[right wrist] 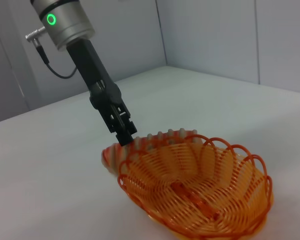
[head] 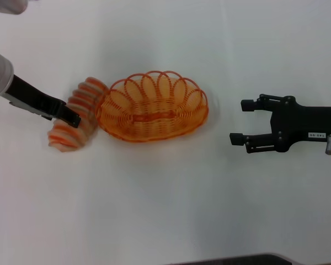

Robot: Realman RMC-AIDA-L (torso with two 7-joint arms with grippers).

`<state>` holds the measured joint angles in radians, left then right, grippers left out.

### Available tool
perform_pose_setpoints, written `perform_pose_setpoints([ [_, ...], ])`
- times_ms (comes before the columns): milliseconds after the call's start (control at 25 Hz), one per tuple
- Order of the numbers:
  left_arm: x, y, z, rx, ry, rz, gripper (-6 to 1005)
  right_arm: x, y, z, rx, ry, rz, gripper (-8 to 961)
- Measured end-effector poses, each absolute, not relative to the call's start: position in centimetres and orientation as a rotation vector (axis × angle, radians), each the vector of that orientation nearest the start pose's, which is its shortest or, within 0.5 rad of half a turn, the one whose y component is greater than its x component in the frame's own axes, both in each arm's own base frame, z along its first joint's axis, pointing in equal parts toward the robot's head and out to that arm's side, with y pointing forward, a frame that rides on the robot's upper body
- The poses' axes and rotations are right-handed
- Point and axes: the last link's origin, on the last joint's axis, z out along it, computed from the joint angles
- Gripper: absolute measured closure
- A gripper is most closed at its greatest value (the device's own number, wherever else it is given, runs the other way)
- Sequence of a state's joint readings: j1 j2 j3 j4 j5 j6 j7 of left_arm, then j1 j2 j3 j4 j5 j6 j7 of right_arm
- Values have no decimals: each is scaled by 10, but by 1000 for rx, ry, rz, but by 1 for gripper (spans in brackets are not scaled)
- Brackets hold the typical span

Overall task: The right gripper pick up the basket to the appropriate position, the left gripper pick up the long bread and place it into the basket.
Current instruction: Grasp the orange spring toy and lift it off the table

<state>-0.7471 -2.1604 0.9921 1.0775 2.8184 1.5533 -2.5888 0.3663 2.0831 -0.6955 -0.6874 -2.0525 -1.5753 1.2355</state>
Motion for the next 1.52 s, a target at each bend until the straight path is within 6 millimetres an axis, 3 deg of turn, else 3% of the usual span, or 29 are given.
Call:
perform_pose_setpoints([
  [960,-223,373,-15,-2398,-1353,479,365,312,281,-6,-2731,616,558,11],
  [1520,-227,373,-10,-2386,-1330,478,559,311,282,-6,-2732,618,558,11],
])
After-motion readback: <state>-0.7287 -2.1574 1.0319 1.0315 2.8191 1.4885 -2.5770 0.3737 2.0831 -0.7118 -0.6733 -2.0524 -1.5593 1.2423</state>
